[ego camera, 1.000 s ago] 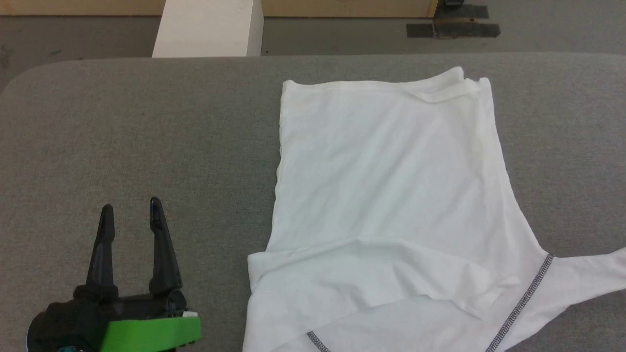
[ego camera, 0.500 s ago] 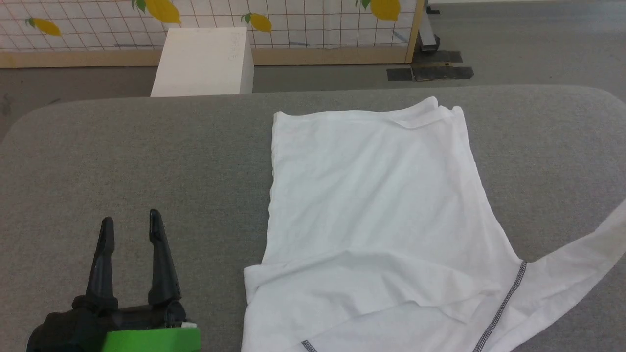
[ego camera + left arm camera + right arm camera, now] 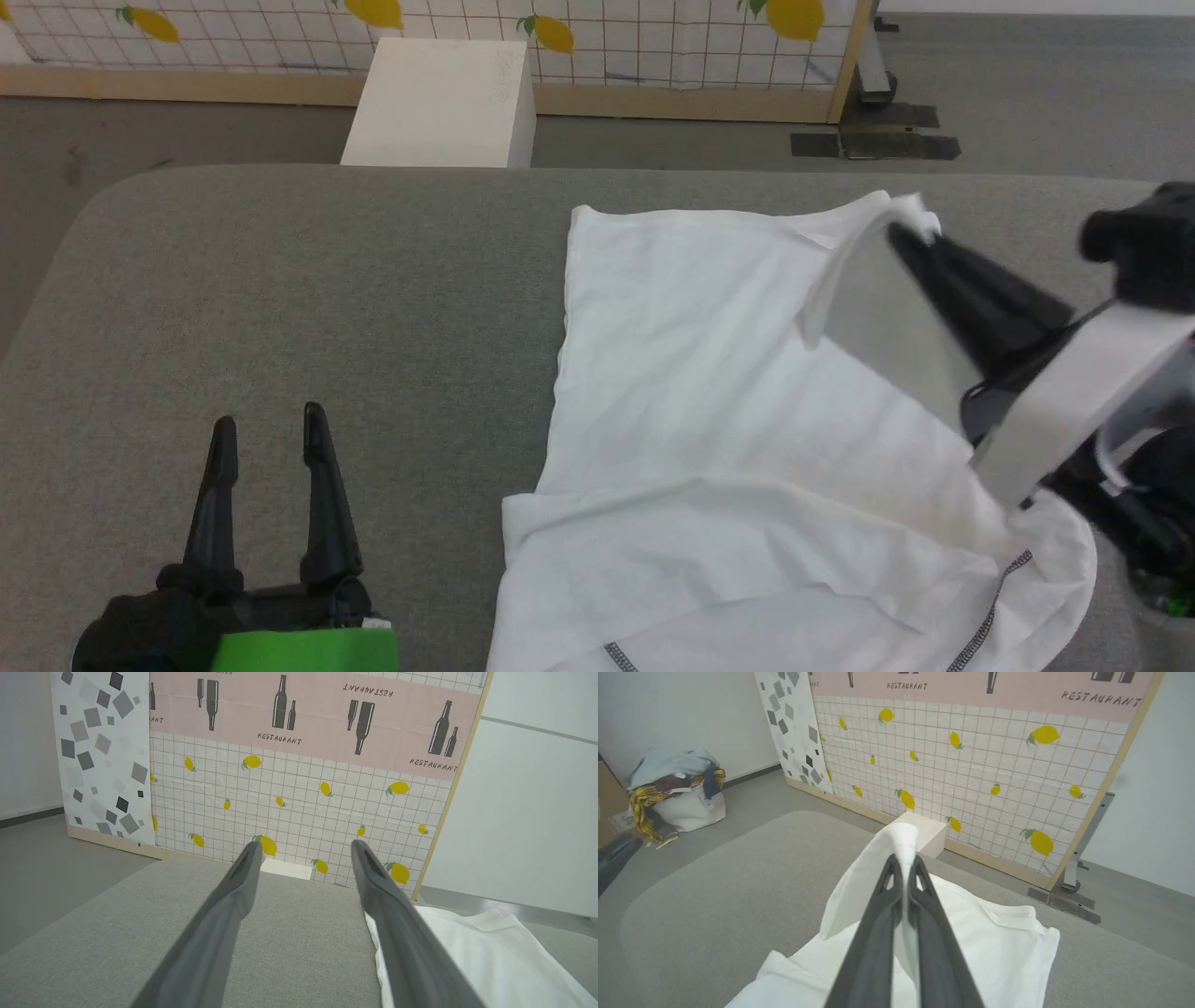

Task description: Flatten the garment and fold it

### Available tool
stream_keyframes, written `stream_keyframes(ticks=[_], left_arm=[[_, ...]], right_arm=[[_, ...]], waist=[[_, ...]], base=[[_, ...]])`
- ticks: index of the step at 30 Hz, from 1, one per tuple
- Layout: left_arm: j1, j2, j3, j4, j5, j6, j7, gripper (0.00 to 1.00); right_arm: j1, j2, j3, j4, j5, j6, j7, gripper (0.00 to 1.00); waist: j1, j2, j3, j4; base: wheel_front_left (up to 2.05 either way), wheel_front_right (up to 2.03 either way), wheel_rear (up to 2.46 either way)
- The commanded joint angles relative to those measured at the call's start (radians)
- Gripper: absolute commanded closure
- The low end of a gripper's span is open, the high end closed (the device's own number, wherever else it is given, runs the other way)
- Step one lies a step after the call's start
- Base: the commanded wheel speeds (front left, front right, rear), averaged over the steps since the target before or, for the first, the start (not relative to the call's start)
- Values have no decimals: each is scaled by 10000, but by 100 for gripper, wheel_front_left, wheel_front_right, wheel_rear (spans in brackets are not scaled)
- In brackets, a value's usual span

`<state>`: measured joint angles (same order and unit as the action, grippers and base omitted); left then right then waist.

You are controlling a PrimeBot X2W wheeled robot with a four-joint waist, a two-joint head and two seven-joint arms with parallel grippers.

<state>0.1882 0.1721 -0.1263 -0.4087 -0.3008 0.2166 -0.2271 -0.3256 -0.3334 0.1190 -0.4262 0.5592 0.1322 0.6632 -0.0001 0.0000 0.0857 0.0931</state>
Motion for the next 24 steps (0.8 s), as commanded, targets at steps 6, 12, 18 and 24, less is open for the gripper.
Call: stream_keyframes(ticks=[6,12,18,24], left_arm=[[-158,-117,-181,162,-129,-49,-32,0],[-264,-145,-299,334,-186,-118,-40,0],[-226,-69,-288,487,-298,-176,13,0],[-164,-5,-298,545,-362,-184,108,0]], right_arm=[[304,334,2277,820,257,-15,-236,100],[266,214,3936,2324,-1,-15,-1124,100],[234,511,4921,4455,-320,-15,-2269,100],[-218,1124,5709,6486,-981,-15,-3715,0]], waist=[[1,0,179,538],[1,0,147,1048],[1,0,-103,1370],[1,0,-384,1415]], base=[[0,0,0],[0,0,0],[0,0,0],[0,0,0]])
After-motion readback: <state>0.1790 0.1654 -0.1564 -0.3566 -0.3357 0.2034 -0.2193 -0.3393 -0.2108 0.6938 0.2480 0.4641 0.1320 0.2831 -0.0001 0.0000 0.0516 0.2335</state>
